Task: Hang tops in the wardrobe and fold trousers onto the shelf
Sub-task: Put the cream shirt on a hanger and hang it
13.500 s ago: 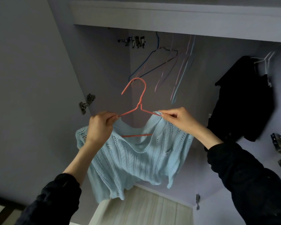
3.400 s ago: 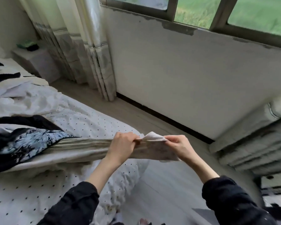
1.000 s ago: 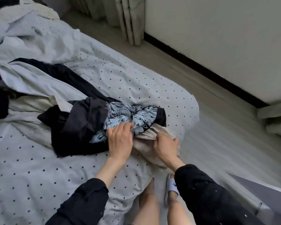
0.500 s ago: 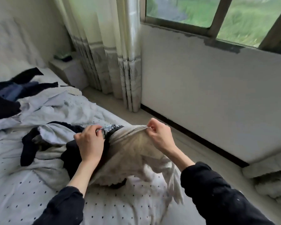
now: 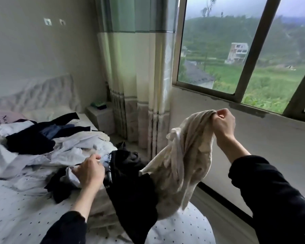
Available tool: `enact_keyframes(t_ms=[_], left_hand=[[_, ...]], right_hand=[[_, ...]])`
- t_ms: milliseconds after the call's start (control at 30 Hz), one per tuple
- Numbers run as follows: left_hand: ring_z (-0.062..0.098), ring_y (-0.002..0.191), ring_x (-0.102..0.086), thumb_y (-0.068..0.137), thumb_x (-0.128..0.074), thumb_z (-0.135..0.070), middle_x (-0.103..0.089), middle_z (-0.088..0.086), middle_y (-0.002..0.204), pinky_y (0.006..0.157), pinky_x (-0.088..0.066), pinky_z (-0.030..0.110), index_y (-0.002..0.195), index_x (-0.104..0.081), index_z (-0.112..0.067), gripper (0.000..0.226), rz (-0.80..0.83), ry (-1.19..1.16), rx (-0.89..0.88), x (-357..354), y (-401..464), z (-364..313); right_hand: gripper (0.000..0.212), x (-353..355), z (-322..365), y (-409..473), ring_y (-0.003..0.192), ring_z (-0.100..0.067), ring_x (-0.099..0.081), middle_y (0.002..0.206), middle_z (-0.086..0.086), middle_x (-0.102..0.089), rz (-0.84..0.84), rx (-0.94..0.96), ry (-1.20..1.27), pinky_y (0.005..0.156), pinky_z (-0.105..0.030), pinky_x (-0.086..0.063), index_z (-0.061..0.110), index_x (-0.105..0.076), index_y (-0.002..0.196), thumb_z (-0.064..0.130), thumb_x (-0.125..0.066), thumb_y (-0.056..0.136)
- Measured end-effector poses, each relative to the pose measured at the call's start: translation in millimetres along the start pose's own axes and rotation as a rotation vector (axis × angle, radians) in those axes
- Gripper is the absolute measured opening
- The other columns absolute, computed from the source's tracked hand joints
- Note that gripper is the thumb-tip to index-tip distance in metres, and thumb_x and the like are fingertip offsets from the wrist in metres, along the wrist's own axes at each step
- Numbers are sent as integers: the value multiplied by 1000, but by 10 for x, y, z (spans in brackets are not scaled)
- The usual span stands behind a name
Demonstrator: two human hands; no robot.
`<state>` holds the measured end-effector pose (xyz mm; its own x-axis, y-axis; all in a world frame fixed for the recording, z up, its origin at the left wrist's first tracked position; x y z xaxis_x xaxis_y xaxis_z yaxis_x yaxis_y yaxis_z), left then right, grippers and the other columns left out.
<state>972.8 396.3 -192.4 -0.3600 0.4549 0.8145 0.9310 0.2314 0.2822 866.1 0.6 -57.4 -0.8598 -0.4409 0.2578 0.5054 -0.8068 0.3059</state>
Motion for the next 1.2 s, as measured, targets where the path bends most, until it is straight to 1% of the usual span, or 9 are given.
enact_keyframes(t_ms=[100, 300, 400, 467, 567, 667, 767, 1067, 1200], left_hand=[[32, 119, -49, 87, -53, -12, -55, 11, 128, 106, -28, 47, 125, -54, -16, 39, 191, 27, -44, -193, -75, -113], [17, 122, -46, 91, -53, -34, -54, -5, 129, 98, -28, 37, 128, -52, -26, 38, 411, -20, -347, -439, -498, -829], [13, 123, -46, 89, -52, -47, -53, -8, 131, 92, -23, 33, 132, -49, -29, 47, 540, -98, -484, -513, -806, -1153], [15, 120, -49, 78, -47, -55, -58, -5, 125, 85, -19, 28, 125, -54, -28, 55, 650, -209, -528, -541, -1024, -1418], [21, 110, -56, 73, -52, -56, -67, 1, 109, 89, -32, 31, 111, -59, -22, 52, 689, -379, -595, -473, -1261, -1797], [19, 100, -62, 83, -67, -24, -70, 0, 100, 93, -43, 36, 120, -59, -19, 38, 645, -597, -641, -502, -1499, -2249], [12, 88, -65, 86, -65, -13, -70, -1, 87, 86, -46, 32, 102, -70, -17, 18, 769, -698, -712, -617, -1811, -2601], [11, 87, -60, 74, -65, -36, -57, -15, 89, 83, -46, 52, 76, -76, -26, 14, 881, -777, -1241, -579, -3457, -3510], [2, 77, -62, 78, -64, -38, -68, -13, 85, 82, -50, 39, 84, -71, -26, 16, 1014, -874, -1390, -319, -4131, -3870]], right_hand=[[10, -141, 53, -94, 83, -20, -54, 87, -4, -61, 137, 77, -43, 78, -35, -45, 13, -63, 92, 13, -53, 88], [16, -237, -50, -258, 70, -15, -49, 72, 0, -57, 254, 52, 41, 65, -26, -39, 19, -56, 75, 7, -55, 86], [24, -23, -31, -231, 62, -7, -44, 67, 3, -51, 262, 3, 157, 51, -12, -36, 17, -53, 71, 2, -51, 89], [27, 219, -72, -183, 60, -5, -41, 67, 3, -49, 225, -25, 176, 47, -9, -33, 19, -53, 70, 2, -49, 91], [27, 572, -239, -162, 60, -5, -41, 67, 3, -49, 174, -75, 173, 45, -7, -33, 20, -53, 71, 3, -48, 91], [27, 1125, -522, -206, 59, -3, -44, 69, 3, -50, 80, -133, 149, 45, -5, -34, 20, -54, 72, 3, -48, 93], [25, 1623, -772, -350, 47, 7, -48, 66, 4, -52, 0, -189, 136, 45, -4, -34, 18, -55, 73, 2, -50, 93], [22, 3389, -1536, -1160, 50, 9, -53, 68, 2, -60, -245, -328, -39, 60, -10, -42, 15, -63, 73, -1, -59, 88], [14, 4043, -1576, -1557, 53, 13, -54, 72, 6, -61, -359, -338, -112, 62, -7, -42, 6, -67, 92, -3, -59, 88]])
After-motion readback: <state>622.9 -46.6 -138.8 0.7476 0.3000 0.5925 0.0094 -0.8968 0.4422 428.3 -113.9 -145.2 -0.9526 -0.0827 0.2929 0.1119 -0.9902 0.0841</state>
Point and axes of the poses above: each hand's wrist, its own y-axis towards the middle knuckle, its own x-axis out of the back of the hand, z = x × y, the point moved 5 cm from there along y, towards the middle knuckle
